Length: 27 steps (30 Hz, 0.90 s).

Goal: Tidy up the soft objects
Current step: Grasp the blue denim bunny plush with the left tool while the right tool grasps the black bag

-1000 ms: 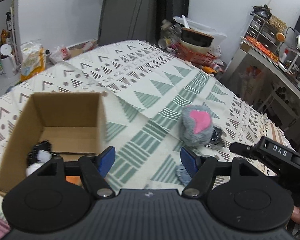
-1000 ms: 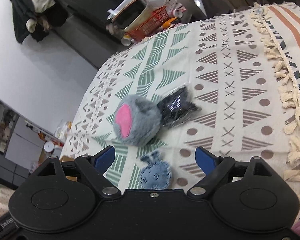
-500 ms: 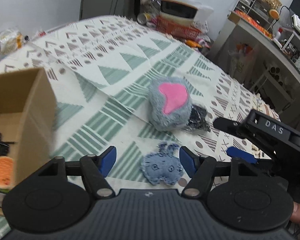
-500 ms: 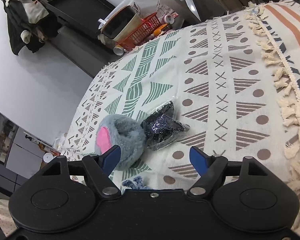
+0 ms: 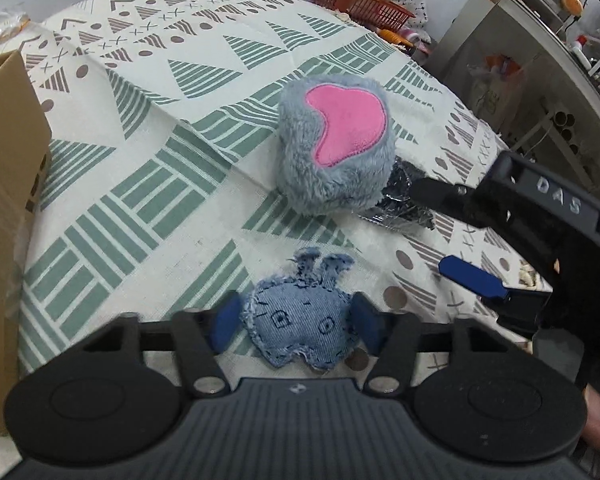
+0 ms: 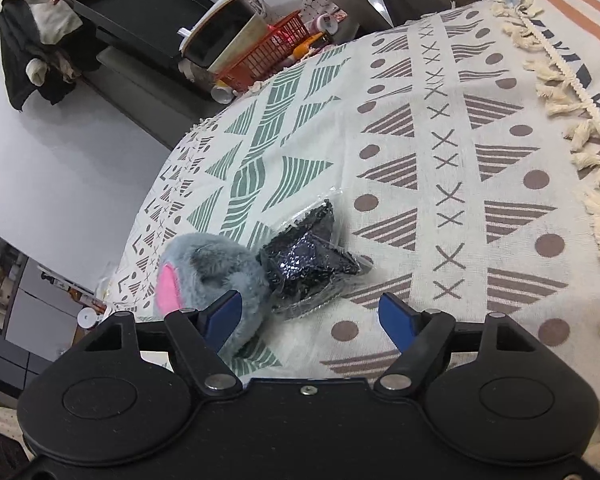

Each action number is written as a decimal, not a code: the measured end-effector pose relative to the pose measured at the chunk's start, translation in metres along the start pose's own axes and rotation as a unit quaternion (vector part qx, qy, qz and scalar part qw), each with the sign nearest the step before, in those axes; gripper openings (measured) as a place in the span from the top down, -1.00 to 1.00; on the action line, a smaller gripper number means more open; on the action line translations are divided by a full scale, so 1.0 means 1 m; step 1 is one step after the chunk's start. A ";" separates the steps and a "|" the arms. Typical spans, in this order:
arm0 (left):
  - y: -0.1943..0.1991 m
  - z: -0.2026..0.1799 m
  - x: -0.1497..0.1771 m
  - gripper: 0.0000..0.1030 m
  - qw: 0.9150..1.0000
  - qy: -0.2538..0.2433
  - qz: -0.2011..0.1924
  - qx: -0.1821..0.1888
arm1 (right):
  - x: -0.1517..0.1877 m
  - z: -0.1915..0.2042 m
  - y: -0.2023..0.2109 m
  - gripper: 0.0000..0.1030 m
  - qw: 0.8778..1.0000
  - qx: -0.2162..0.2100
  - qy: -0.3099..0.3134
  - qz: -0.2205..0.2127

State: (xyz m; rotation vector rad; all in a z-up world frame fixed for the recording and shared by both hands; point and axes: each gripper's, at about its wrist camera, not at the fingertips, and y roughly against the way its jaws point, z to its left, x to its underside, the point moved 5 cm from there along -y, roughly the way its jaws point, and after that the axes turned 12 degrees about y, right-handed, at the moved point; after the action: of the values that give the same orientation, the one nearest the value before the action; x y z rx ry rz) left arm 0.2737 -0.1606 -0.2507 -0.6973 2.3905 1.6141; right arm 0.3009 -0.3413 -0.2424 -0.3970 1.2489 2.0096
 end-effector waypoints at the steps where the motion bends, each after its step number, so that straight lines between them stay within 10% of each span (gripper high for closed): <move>1: -0.001 -0.002 0.001 0.12 1.000 -0.010 0.000 -0.003 | -0.001 0.000 -0.001 -0.46 1.000 0.001 0.002 -0.001; 19: 0.029 0.014 -0.009 0.30 0.999 0.018 -0.044 0.003 | -0.018 0.000 -0.030 -0.46 0.998 0.041 0.036 -0.016; 27: 0.066 0.023 -0.012 0.30 0.997 0.033 -0.071 -0.003 | -0.013 0.003 -0.027 0.31 0.998 0.045 0.052 -0.006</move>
State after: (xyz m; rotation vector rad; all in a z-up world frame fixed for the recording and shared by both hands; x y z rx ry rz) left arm 0.2511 -0.1159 -0.2008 -0.9134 2.3213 1.5653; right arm 0.3293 -0.3366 -0.2507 -0.4694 1.3925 1.9368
